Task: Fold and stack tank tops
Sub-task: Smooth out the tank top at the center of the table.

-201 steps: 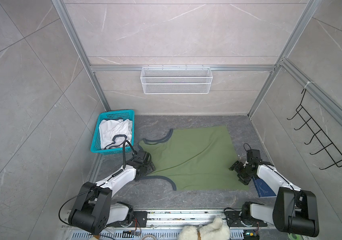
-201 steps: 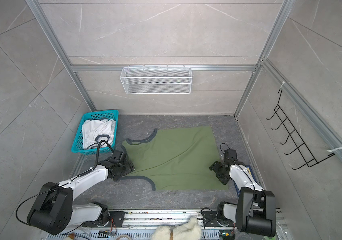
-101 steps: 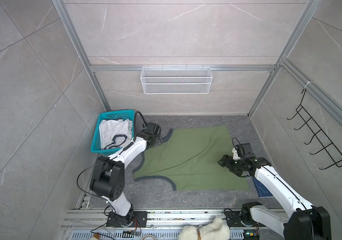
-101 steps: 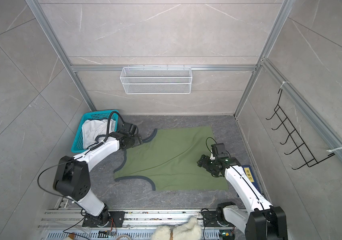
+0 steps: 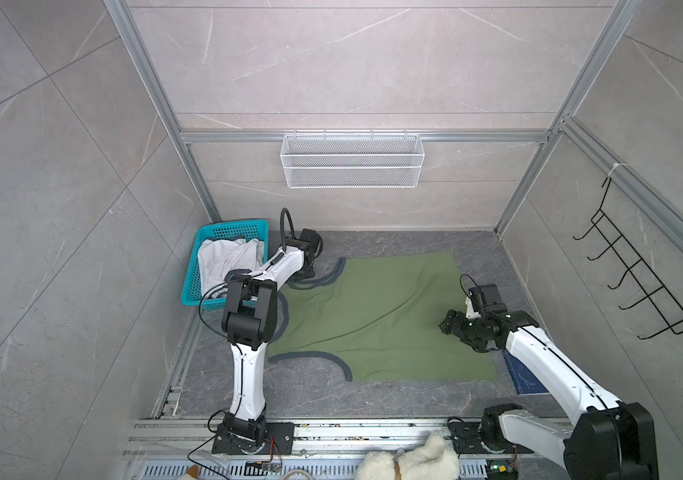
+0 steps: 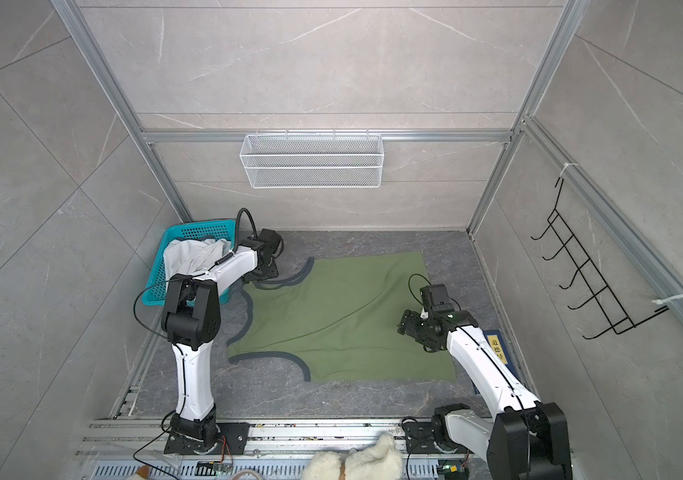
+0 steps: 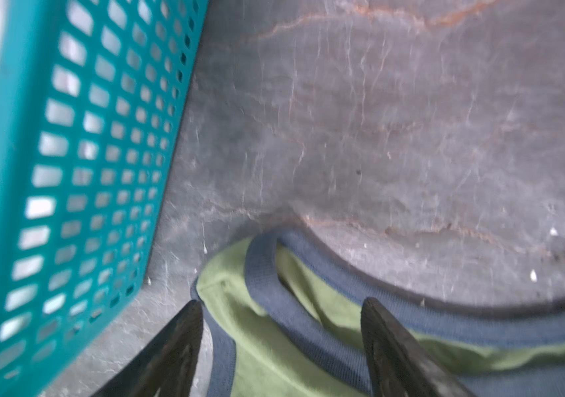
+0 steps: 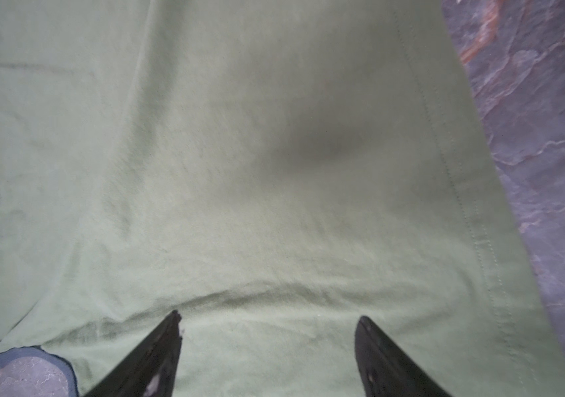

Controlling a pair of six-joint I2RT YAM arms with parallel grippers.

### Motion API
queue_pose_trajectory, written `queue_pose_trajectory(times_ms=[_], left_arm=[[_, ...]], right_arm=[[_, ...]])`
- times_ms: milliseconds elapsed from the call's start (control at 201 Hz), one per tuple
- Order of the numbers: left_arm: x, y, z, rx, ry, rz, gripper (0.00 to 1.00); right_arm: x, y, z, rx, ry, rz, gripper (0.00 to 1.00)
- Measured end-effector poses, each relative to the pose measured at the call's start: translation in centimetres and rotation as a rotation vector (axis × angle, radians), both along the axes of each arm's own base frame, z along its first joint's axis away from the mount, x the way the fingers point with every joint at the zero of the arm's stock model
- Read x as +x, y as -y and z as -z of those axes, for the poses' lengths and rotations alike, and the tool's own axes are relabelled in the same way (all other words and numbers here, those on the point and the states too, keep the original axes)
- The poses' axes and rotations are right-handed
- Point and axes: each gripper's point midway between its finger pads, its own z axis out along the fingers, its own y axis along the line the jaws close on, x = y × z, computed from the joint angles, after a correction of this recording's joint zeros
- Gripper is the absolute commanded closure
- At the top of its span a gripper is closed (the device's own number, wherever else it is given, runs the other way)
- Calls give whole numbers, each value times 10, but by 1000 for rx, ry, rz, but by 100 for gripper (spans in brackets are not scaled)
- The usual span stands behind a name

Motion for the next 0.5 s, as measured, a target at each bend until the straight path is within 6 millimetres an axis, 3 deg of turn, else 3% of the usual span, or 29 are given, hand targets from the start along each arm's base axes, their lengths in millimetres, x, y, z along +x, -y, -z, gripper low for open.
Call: queue_pose_trajectory(times_ms=[284, 503], left_arm=[[-5, -6, 23, 61, -100, 10, 47], [-3, -8, 28, 84, -124, 9, 58]], right_arm=[[0, 1, 5, -7, -17, 2, 19], [0, 1, 5, -7, -18, 2, 19]])
